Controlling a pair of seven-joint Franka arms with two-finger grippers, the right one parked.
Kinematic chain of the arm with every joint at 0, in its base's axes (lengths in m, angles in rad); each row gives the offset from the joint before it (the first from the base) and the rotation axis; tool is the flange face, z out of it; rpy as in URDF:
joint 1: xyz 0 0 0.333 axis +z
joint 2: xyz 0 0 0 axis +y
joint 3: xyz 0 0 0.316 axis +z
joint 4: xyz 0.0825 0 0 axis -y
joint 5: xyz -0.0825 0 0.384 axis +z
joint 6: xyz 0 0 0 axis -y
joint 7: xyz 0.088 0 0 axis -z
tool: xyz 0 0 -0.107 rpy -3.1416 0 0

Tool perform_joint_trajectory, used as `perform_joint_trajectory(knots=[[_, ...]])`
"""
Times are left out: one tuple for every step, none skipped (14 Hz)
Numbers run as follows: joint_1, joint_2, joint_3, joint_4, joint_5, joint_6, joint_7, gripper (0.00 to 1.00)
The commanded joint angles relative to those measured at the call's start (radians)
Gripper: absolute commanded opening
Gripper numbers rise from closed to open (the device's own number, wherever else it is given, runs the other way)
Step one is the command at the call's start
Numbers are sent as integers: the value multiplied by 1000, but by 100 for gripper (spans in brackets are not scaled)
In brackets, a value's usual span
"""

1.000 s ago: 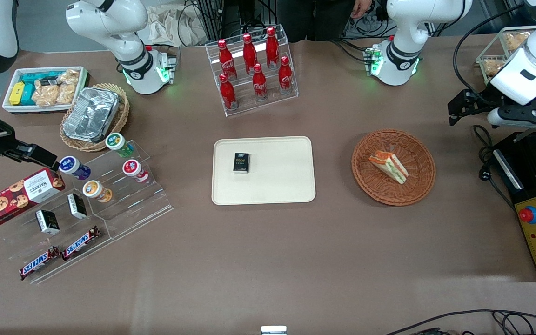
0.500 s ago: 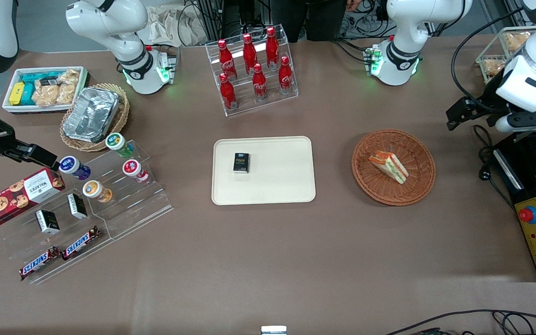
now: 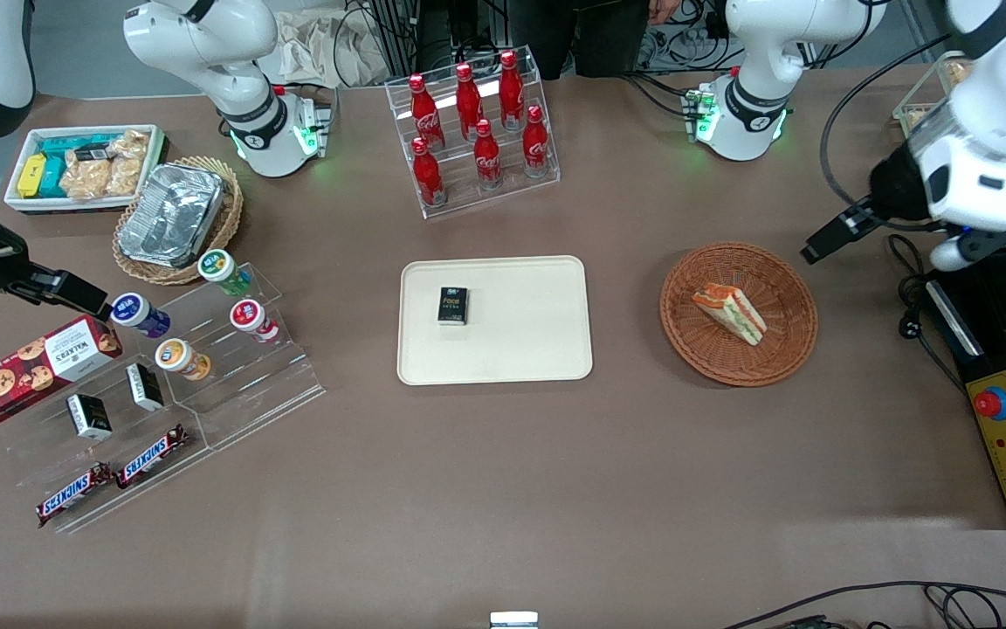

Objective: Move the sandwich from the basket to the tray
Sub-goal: 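Move the left gripper over the wrapped sandwich in the wicker basket and lower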

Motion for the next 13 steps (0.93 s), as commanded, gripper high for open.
perform_joint_trajectory(knots=[[-34, 48, 3, -8, 26, 36, -189, 100], [-42, 63, 1, -14, 64, 48, -262, 100], [-48, 79, 1, -29, 89, 48, -302, 100], [-49, 83, 1, -54, 98, 48, -314, 100], [-49, 83, 1, -94, 98, 56, -325, 100], [-49, 83, 3, -129, 103, 71, -340, 100], [-49, 83, 3, -169, 120, 97, -357, 100], [-49, 83, 3, -215, 129, 134, -386, 100], [-49, 83, 1, -261, 130, 175, -411, 100], [-49, 82, 1, -308, 138, 223, -429, 100], [-55, 82, 1, -350, 156, 264, -446, 100], [-60, 85, 1, -385, 157, 299, -452, 100], [-62, 100, 1, -407, 158, 321, -454, 100]])
